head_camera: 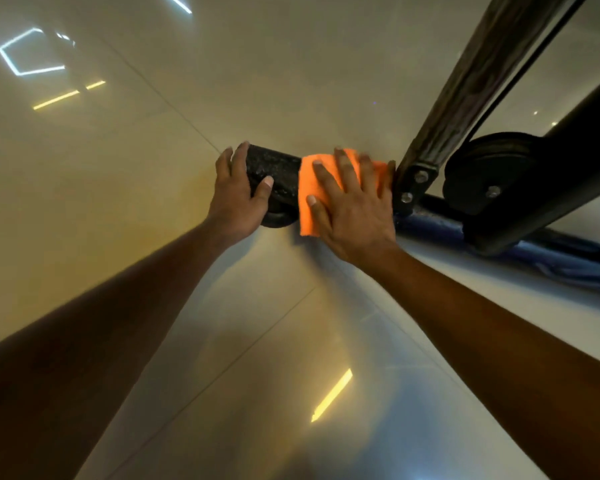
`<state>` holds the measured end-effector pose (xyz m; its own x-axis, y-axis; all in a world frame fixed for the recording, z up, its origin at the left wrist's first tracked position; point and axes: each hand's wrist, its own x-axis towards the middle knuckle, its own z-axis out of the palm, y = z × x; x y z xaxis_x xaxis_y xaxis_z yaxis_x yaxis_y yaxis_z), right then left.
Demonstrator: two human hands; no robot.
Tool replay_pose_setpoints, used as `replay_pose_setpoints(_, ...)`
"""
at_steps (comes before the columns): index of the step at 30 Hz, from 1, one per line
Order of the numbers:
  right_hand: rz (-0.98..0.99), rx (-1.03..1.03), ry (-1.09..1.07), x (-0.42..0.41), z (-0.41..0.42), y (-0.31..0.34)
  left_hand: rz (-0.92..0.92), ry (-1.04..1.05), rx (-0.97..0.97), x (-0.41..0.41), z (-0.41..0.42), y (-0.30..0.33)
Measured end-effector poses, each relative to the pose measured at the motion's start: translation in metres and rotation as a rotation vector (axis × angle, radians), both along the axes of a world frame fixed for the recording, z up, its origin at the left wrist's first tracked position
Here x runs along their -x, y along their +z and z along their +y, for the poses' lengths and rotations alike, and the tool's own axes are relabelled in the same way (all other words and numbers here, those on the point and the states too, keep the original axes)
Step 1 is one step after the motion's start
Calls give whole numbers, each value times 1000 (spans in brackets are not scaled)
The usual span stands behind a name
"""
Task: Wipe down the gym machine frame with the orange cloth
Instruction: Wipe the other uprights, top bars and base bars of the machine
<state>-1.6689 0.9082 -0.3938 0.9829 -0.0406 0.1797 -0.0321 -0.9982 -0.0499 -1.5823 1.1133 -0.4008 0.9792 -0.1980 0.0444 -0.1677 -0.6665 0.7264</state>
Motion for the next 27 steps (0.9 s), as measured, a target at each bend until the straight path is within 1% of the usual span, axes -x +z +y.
replay_pose_setpoints(2, 35, 4, 15, 15, -10, -8, 126, 74, 109, -3, -2, 4)
replay_pose_setpoints(4, 45, 11, -24, 7, -1, -11, 231, 100, 200, -9, -2, 11)
replay_pose_setpoints(7, 16, 50, -42, -35, 41, -6, 355, 132, 424, -13, 2, 22)
replay_pose_setpoints(10, 88, 29, 36, -71, 76, 7, 445, 180, 579, -10, 8, 35)
replay_pose_setpoints(12, 94, 48, 54, -73, 69, 7, 470, 155, 605, -9, 12, 40)
replay_pose_setpoints(16, 16, 113, 91, -32, 16, -4, 549, 126, 623, -13, 25, 44)
replay_pose_setpoints(19, 24, 110, 43, -9, -7, -9, 649, 93, 631, -18, 37, 44)
replay_pose_setpoints(21, 25, 141, -21, -20, 11, -11, 698, 92, 639, -22, 42, 46)
replay_pose_setpoints(23, 57, 171, -67, -43, 46, -12, 722, 101, 635, -24, 41, 47)
replay_pose_setpoints(25, 92, 154, -58, -67, 79, -8, 724, 128, 651, -24, 41, 46)
replay_pose_setpoints(27, 96, 147, -16, -81, 92, -5, 718, 162, 687, -24, 42, 42)
